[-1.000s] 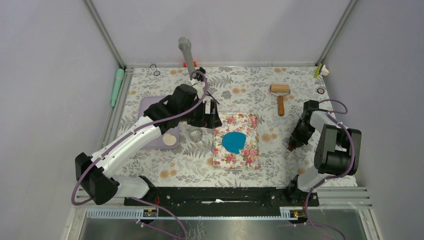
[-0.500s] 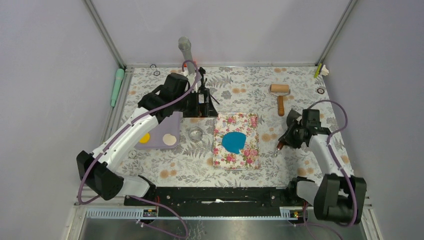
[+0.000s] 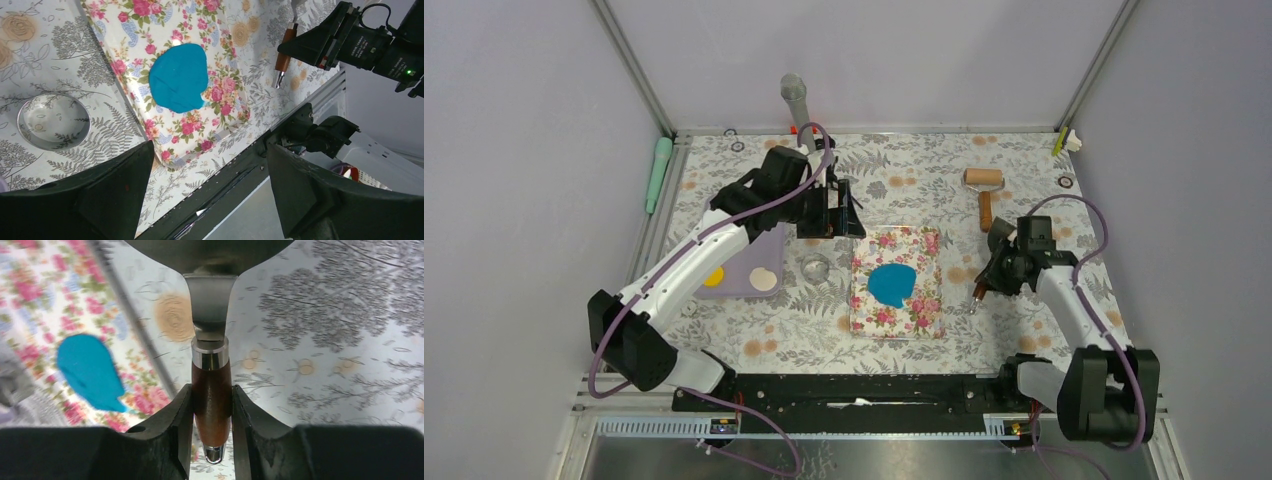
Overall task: Roll out the dumpling wrappers from the dough
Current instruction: Place the spatula at the center of the board.
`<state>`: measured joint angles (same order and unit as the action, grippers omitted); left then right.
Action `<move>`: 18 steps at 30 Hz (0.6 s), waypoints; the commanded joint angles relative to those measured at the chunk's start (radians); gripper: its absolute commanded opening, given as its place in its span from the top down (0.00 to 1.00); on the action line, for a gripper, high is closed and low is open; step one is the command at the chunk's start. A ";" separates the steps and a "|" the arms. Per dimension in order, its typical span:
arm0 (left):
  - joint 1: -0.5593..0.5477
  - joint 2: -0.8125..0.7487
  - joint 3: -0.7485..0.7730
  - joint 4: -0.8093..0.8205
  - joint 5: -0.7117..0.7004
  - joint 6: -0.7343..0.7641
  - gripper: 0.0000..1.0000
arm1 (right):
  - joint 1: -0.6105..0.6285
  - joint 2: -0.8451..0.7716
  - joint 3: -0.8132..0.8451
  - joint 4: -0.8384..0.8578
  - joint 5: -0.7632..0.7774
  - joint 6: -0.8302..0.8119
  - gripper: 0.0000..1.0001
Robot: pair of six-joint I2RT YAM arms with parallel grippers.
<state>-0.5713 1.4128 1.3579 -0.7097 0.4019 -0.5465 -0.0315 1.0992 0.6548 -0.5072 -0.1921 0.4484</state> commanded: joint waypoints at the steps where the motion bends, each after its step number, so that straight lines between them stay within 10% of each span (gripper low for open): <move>1: 0.005 -0.017 -0.006 -0.005 -0.079 0.006 0.11 | 0.006 0.117 0.089 -0.063 0.194 0.004 1.00; 6: 0.083 -0.039 -0.104 -0.085 -0.236 -0.082 0.15 | 0.006 0.195 0.121 -0.058 0.326 0.052 1.00; 13: 0.219 -0.031 -0.261 -0.077 -0.307 -0.122 0.23 | 0.007 0.235 0.108 0.007 0.364 0.081 0.36; 18: 0.222 0.026 -0.322 0.018 -0.332 -0.146 0.31 | 0.007 0.235 0.108 0.009 0.340 0.094 0.23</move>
<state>-0.3473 1.4048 1.0641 -0.7872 0.1246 -0.6632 -0.0307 1.3361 0.7319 -0.5171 0.1234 0.5205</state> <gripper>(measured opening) 0.725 0.758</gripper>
